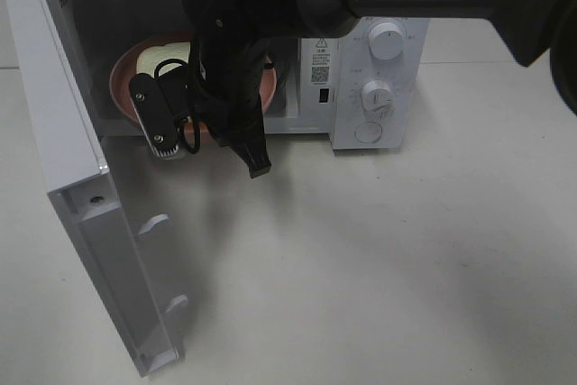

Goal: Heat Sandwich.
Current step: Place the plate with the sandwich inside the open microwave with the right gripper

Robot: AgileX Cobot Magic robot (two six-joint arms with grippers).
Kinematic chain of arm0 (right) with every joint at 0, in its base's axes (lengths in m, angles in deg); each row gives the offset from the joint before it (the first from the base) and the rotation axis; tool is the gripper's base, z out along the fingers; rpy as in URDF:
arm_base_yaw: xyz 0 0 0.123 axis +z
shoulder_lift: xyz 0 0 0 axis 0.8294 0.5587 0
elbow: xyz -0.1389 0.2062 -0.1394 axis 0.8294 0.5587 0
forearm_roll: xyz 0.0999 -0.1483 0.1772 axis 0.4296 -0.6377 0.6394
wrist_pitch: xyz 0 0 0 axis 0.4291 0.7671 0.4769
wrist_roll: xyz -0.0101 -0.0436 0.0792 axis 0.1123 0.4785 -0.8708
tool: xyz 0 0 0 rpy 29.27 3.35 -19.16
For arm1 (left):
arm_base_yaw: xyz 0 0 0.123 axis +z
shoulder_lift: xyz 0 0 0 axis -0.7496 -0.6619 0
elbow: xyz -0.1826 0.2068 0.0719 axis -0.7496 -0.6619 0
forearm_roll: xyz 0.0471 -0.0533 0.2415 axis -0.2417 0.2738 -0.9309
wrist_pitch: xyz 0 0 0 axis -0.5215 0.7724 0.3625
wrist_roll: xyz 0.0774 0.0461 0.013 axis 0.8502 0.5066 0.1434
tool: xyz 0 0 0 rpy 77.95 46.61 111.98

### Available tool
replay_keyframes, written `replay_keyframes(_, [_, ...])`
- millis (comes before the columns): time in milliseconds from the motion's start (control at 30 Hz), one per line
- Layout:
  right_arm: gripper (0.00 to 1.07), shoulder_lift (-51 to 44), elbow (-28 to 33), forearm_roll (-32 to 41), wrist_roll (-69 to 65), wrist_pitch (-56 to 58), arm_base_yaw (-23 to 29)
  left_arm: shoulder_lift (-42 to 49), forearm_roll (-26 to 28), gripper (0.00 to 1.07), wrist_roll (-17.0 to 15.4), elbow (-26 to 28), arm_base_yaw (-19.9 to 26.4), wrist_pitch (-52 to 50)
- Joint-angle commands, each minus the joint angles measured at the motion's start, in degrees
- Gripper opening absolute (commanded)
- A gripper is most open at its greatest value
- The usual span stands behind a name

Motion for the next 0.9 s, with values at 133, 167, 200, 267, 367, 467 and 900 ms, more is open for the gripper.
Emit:
replay_keyframes(133, [0.0,2.58,-6.02,-0.92,-2.06,-0.63,-1.72,1.09,-0.34,1.0,-0.23,0.11,0.0,-0.11])
replay_keyframes(167, [0.0,2.58,-6.02,-0.92,-2.06,-0.63,-1.72,1.09,-0.34,1.0,-0.23,0.11,0.0,-0.11])
replay_keyframes(200, [0.0,2.92,-6.3,-0.92,-2.06,-0.63,-1.72,1.09,-0.52,1.0,-0.23,0.11,0.0,-0.11])
replay_keyframes(267, [0.0,3.5,-7.1,-1.26,-2.06,-0.74,-2.35,1.09,-0.69,1.0,-0.23,0.11,0.0,-0.11])
replay_keyframes(367, [0.0,4.41,-8.25,-1.2,-2.06,-0.63,-2.41,1.09,-0.92,1.0,-0.23,0.11,0.0,-0.11])
replay_keyframes(467, [0.0,5.16,-9.45,-1.38,-2.06,-0.74,-2.69,1.09,-0.97,1.0,-0.23,0.11,0.0,-0.11])
replay_keyframes(900, [0.0,9.4,-16.9,-1.55,-0.29,-1.78,-4.35,1.09,-3.27,1.0,-0.23,0.11,0.0,-0.23])
